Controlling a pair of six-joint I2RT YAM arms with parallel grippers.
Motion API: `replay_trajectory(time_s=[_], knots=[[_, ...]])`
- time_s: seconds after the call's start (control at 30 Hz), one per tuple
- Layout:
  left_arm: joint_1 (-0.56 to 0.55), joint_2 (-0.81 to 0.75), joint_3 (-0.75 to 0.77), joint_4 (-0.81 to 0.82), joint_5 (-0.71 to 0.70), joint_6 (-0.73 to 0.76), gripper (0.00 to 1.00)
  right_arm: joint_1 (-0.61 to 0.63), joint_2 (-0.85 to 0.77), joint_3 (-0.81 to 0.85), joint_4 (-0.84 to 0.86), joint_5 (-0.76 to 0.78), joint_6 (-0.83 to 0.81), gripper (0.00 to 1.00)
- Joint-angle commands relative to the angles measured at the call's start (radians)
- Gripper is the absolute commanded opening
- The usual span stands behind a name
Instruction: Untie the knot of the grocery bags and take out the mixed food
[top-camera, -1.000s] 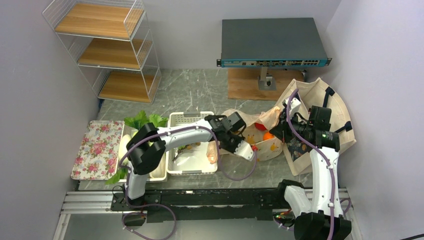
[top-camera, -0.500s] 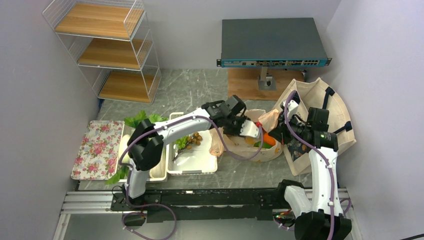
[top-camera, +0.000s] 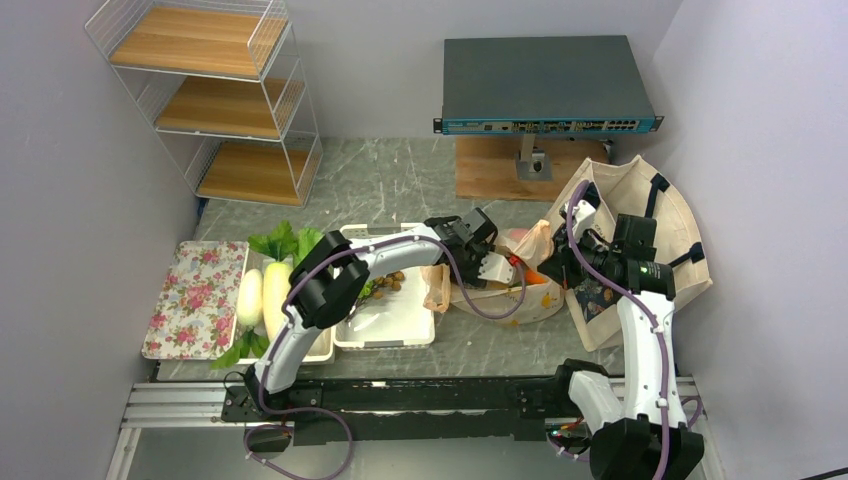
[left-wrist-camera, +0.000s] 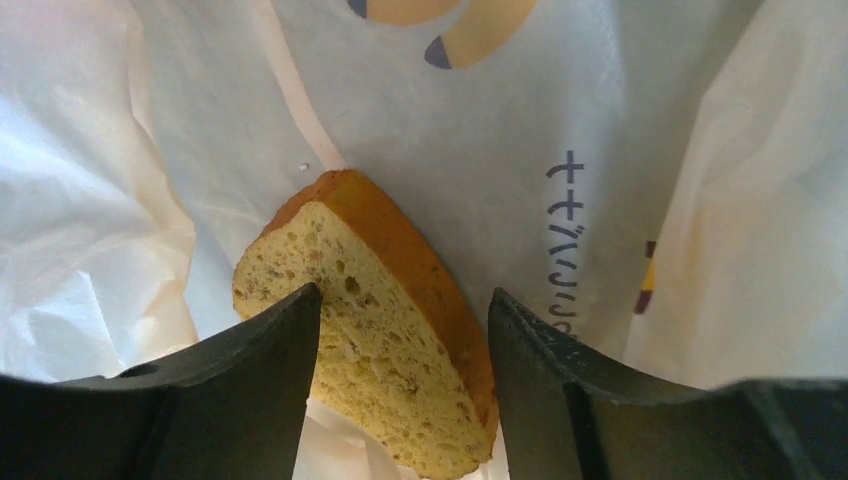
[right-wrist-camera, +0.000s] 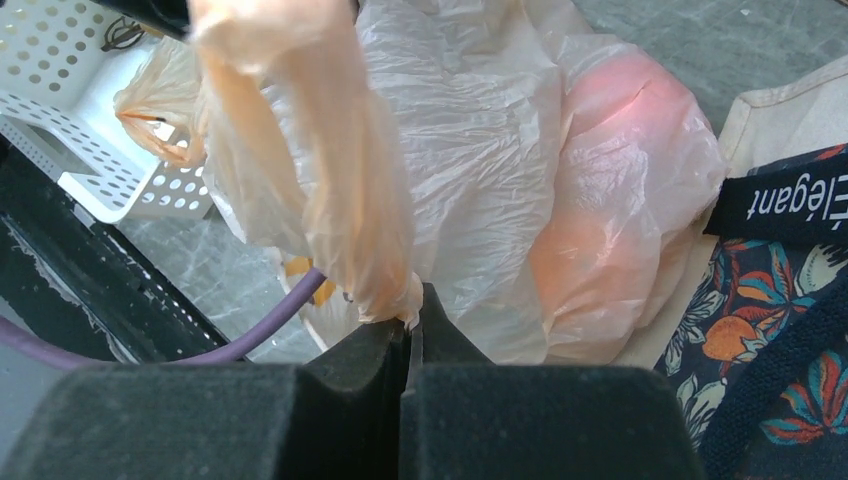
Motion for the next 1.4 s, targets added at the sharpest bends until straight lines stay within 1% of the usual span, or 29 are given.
replay_trajectory(time_s=[0.0,0.03,0.07,0.1,0.2,0.27,0.37,0.43,0.57,0.77,0.87,1.0,1.1,1.13,1.17,1.2,1.27,1.33,1.37], knots=[[-0.004,0.031,-0.004,0.046,-0.087,0.020,0.64,0.005,0.010,0.016,0.008,0.002,-0.011,0.00],[-0.002,0.040,-0.001,0.039,-0.090,0.017,0.61,0.004,0.014,0.018,0.009,0.003,-0.010,0.00],[-0.002,0.048,0.006,0.026,-0.086,0.014,0.55,0.004,0.015,0.020,0.008,0.005,-0.010,0.00],[-0.002,0.051,0.014,0.012,-0.078,0.008,0.47,0.005,0.019,0.023,0.008,0.007,-0.012,0.00],[-0.003,0.012,0.019,-0.009,-0.027,-0.016,0.16,0.005,0.021,0.028,0.009,0.010,-0.011,0.00],[-0.003,-0.044,0.008,0.007,0.024,-0.033,0.00,0.005,0.021,0.023,0.019,0.011,-0.004,0.00],[-0.004,-0.140,0.005,0.012,0.128,-0.072,0.00,0.005,0.021,0.017,0.035,0.007,0.014,0.00],[0.000,-0.210,0.018,-0.006,0.276,-0.111,0.00,0.006,0.021,0.012,0.042,0.005,0.022,0.00],[0.010,-0.318,-0.012,0.015,0.504,-0.173,0.00,0.005,0.022,-0.002,0.072,0.008,0.043,0.00],[0.020,-0.418,-0.014,0.041,0.706,-0.288,0.00,0.005,0.043,0.011,0.078,0.017,0.063,0.00],[0.023,-0.462,0.025,0.058,0.821,-0.381,0.00,0.006,0.045,0.012,0.081,0.014,0.069,0.00],[0.051,-0.520,0.081,0.170,0.914,-0.630,0.00,0.006,0.047,0.016,0.077,0.007,0.064,0.00],[0.136,-0.565,0.102,0.278,0.955,-0.843,0.00,0.005,0.056,0.022,0.069,0.006,0.050,0.00],[0.176,-0.580,0.096,0.299,0.954,-0.888,0.00,0.006,0.061,0.025,0.067,0.005,0.047,0.00],[0.225,-0.597,0.090,0.301,0.949,-0.897,0.00,0.005,0.065,0.028,0.065,0.002,0.043,0.00],[0.274,-0.614,0.090,0.277,0.939,-0.893,0.00,0.006,0.070,0.032,0.063,0.001,0.039,0.00],[0.373,-0.649,0.101,0.150,0.873,-0.796,0.00,0.006,0.077,0.039,0.058,0.001,0.028,0.00],[0.468,-0.688,0.104,0.012,0.709,-0.681,0.00,0.006,0.081,0.040,0.061,0.005,0.021,0.00],[0.516,-0.712,0.096,-0.037,0.623,-0.648,0.00,0.006,0.081,0.037,0.063,0.007,0.016,0.00]])
